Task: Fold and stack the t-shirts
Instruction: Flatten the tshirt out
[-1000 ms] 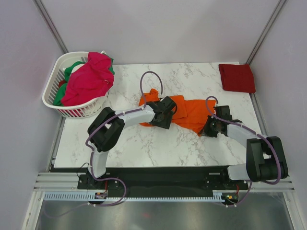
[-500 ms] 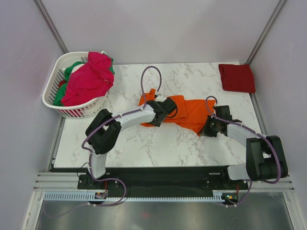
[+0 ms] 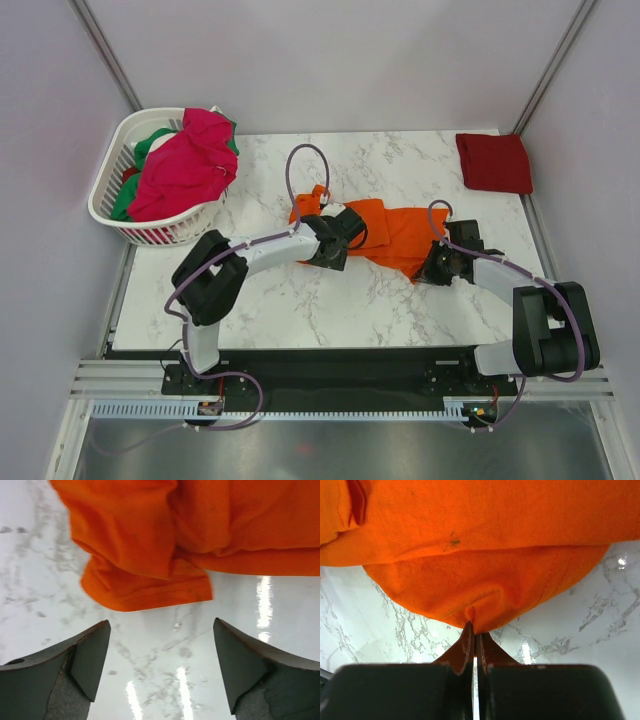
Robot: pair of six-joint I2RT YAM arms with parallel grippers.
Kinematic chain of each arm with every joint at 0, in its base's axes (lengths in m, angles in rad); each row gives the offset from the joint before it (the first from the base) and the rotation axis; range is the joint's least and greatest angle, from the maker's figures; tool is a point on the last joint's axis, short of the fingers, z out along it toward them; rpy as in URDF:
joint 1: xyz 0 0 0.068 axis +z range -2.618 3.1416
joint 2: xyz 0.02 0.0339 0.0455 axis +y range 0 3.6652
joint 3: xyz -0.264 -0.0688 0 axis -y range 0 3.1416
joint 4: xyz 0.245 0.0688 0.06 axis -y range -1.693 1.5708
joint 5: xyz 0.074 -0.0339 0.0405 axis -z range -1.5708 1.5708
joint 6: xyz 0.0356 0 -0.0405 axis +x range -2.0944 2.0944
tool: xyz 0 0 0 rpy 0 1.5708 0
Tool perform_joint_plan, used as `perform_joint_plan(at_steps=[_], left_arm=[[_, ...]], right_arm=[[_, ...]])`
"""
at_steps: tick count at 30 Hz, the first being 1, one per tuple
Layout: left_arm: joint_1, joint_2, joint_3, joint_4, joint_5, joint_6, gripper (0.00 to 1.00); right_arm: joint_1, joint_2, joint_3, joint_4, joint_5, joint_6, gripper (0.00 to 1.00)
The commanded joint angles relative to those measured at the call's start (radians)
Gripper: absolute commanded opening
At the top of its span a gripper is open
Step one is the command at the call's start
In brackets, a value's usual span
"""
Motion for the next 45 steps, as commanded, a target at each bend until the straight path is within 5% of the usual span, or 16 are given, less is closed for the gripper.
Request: perform_joint_plan(at_steps=[1,7,23,39,45], left_arm=[[0.0,-0.088,-0.075,0.288,0.208,-0.052,0.93],[0.02,-0.133,-0.167,0.47,0.337,-0.029,0.95],[0.03,-0.113,-0.173,0.412,0.183,-0.037,0.78],[0.029,-0.016,-0.173,0.366,0.115,-0.047,0.74],[0.029,-0.015,-0.181,0.361,0.1,-0.047,0.62]], right_arm=[[0.003,0.022,-0.018,-0.005,0.007,-0.025,0.0],[0.001,0.024,-0.019,0.0,-0.003,-0.027,0.0],[0.001,0.028,-0.019,0.004,-0.007,-0.027,0.0],[0.001,0.036,-0.019,0.007,-0.01,-0.028,0.0],[0.001,0.037,-0.019,0.007,-0.01,-0.028,0.0]])
